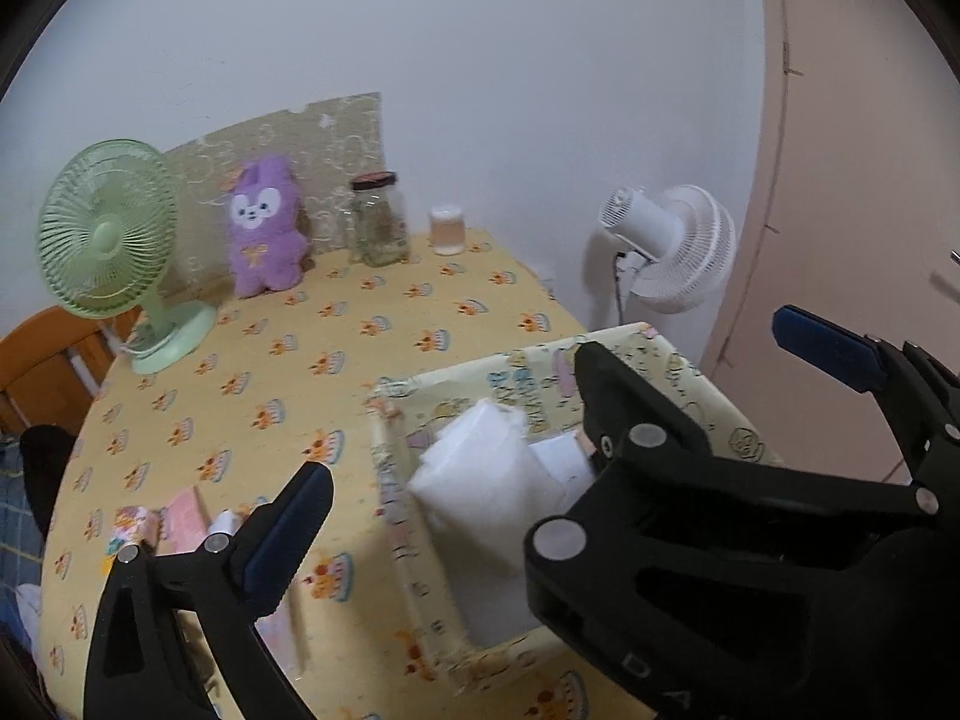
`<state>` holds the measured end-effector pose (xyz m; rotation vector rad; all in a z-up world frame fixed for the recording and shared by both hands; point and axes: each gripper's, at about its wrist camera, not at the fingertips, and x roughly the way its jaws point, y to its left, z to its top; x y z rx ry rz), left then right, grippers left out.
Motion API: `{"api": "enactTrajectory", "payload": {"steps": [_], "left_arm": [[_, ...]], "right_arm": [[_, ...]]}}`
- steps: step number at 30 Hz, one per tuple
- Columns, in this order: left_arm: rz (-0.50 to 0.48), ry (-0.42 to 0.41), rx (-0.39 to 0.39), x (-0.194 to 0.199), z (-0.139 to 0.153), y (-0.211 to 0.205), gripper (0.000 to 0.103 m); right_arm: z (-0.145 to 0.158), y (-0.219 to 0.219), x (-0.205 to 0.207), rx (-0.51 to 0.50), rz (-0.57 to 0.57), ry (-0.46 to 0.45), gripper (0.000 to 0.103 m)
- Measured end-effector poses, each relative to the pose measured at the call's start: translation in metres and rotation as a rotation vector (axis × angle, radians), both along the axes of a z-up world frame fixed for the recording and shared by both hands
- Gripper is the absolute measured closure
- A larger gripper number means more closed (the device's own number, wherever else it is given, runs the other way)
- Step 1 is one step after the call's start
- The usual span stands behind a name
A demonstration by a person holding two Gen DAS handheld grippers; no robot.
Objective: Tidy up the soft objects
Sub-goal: 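Open the right gripper over the box while the left releases the white cloth inside, then move both open grippers back to the remaining pile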
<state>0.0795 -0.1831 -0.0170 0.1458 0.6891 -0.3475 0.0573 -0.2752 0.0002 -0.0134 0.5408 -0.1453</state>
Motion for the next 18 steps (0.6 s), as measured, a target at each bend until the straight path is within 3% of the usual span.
{"api": "enactTrajectory", "payload": {"steps": [9, 18], "left_arm": [[0.045, -0.084, 0.041, -0.023, 0.016, 0.028, 0.000], [0.057, -0.124, 0.019, -0.046, 0.028, 0.060, 0.000]], "right_arm": [[0.010, 0.024, -0.018, 0.043, 0.019, -0.048, 0.007], [0.023, 0.054, -0.039, 0.035, 0.022, -0.065, 0.007]]}}
